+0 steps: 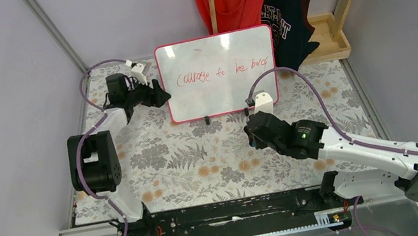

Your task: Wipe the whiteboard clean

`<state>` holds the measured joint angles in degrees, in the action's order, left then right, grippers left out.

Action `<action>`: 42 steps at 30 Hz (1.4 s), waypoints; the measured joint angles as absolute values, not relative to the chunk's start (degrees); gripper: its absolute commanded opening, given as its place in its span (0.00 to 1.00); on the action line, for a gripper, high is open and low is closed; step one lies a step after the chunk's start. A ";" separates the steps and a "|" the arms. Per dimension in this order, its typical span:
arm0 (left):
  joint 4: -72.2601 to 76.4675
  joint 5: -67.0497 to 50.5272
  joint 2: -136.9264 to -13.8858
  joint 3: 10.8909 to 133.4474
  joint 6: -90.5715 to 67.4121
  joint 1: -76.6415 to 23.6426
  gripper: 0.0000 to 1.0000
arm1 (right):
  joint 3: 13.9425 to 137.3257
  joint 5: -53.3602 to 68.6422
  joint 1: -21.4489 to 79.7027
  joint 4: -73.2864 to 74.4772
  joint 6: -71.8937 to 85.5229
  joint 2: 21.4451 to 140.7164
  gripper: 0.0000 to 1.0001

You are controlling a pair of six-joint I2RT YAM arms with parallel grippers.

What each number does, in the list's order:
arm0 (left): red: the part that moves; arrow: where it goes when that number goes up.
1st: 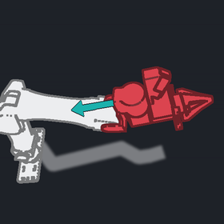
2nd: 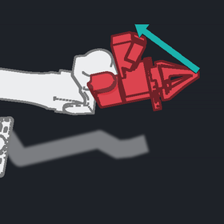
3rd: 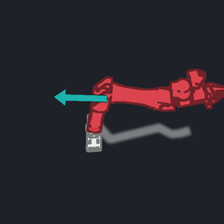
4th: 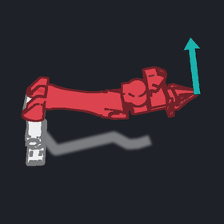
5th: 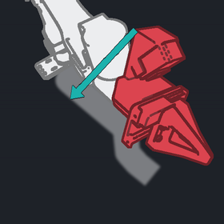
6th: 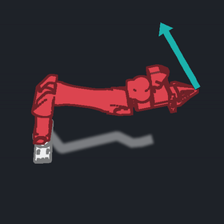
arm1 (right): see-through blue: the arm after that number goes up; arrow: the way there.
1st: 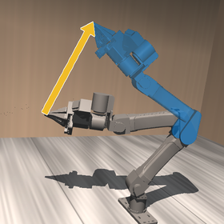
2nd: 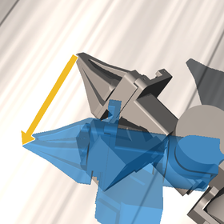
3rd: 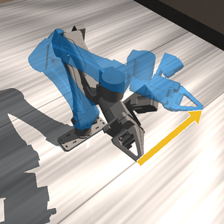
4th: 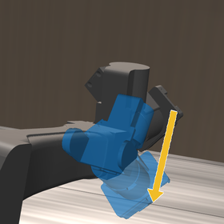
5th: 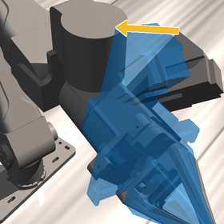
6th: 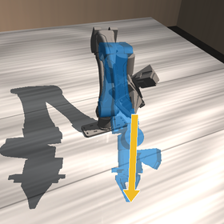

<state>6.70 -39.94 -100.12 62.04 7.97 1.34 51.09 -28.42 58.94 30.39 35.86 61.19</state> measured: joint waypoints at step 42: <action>6.31 -58.19 -111.48 84.68 -2.37 2.66 0.69 | 52.90 -29.50 58.94 29.21 33.15 65.93 0.00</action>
